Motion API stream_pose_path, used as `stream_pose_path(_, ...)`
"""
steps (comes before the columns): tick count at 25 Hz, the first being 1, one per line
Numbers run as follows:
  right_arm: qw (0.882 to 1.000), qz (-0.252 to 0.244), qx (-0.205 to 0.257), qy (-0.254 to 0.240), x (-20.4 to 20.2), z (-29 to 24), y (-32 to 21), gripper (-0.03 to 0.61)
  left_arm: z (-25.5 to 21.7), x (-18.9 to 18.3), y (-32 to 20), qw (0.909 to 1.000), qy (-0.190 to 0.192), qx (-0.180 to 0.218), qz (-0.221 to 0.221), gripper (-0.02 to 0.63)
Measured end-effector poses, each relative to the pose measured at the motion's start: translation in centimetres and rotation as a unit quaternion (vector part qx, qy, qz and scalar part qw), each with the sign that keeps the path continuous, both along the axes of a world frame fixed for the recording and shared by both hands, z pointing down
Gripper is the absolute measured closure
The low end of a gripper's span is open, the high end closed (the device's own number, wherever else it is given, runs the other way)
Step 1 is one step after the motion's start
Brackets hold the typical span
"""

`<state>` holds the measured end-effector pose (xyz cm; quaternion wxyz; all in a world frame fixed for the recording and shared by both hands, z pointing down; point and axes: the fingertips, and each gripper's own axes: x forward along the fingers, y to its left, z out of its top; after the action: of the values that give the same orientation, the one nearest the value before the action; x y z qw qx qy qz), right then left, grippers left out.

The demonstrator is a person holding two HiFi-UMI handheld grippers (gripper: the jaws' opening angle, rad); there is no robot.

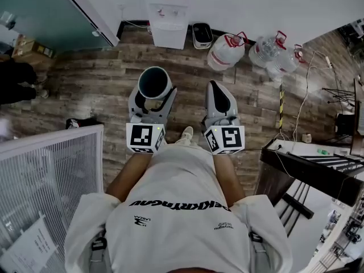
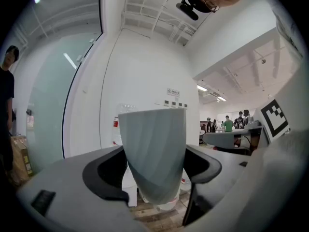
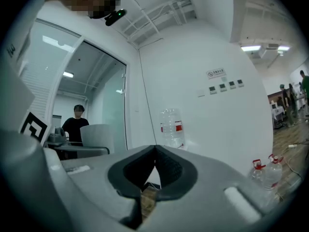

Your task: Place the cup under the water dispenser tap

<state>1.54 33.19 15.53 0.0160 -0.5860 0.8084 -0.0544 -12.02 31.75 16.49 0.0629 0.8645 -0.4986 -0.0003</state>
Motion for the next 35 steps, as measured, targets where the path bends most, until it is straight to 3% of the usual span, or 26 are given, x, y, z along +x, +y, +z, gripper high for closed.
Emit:
stream_pose_path(19, 1.000, -0.021, -0.020, -0.013, 6.2, 1.7, -3.6, 0.584, 1.1, 5.8, -3.3, 0.9995, -0.004, -0.009, -0.030, 0.267)
stream_pose_path(35, 0.999, -0.001, -0.040, -0.010, 3.7, 4.5, -19.1, 0.583, 4.8, 3.9, -18.8, 0.9991, 0.007, -0.039, -0.014, 0.267)
